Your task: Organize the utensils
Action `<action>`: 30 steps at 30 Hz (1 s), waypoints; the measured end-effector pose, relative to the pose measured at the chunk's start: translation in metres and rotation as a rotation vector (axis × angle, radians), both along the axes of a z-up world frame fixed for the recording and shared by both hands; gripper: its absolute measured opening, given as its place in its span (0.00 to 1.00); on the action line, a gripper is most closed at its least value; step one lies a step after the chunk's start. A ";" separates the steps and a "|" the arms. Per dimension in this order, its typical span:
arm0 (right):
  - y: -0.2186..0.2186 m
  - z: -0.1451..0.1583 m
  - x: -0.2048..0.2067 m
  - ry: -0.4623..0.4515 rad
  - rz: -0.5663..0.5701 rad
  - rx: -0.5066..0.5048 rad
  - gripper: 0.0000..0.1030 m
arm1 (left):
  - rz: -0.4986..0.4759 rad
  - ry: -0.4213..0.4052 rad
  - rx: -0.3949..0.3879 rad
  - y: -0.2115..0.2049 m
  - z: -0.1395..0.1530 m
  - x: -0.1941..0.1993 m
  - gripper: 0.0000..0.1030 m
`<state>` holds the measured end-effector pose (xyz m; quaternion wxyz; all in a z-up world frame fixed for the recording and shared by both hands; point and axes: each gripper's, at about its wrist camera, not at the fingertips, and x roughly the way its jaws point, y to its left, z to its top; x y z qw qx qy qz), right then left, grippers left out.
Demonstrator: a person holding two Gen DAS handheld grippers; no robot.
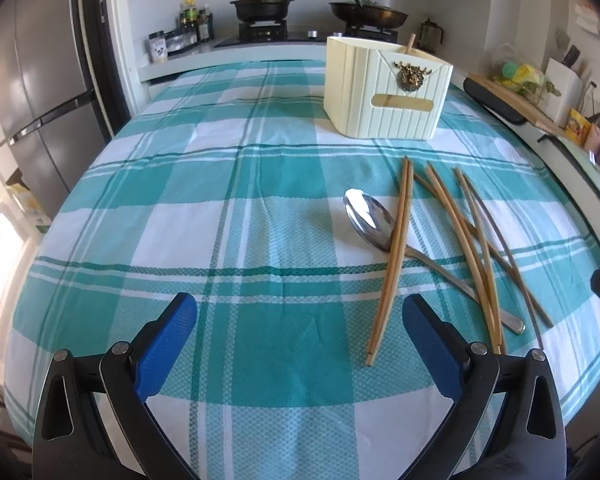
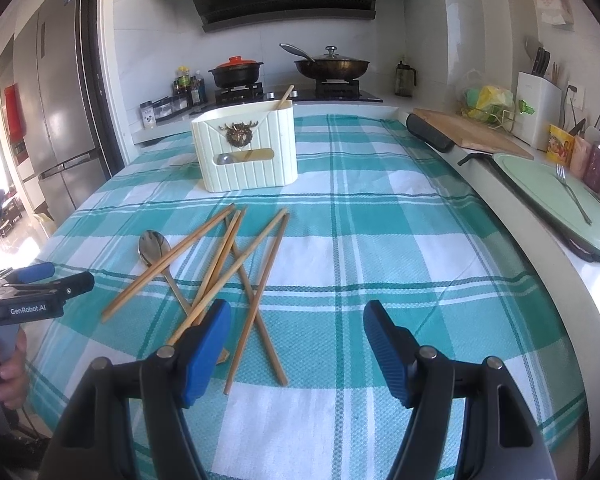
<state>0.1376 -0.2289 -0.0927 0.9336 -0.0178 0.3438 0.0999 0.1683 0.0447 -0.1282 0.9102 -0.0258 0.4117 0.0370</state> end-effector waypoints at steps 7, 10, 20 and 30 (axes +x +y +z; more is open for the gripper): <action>0.001 0.002 -0.001 -0.004 0.008 0.002 0.68 | 0.009 0.016 0.036 0.004 -0.010 0.009 0.99; 0.003 0.002 -0.001 -0.003 0.014 0.002 0.68 | 0.004 0.041 0.066 0.003 -0.018 0.016 0.99; 0.004 0.005 -0.004 -0.010 0.017 0.003 0.68 | -0.091 0.086 0.077 -0.026 -0.033 0.024 0.99; 0.003 0.006 -0.007 -0.011 0.016 0.009 0.68 | -0.141 0.132 -0.005 -0.038 -0.037 0.038 0.99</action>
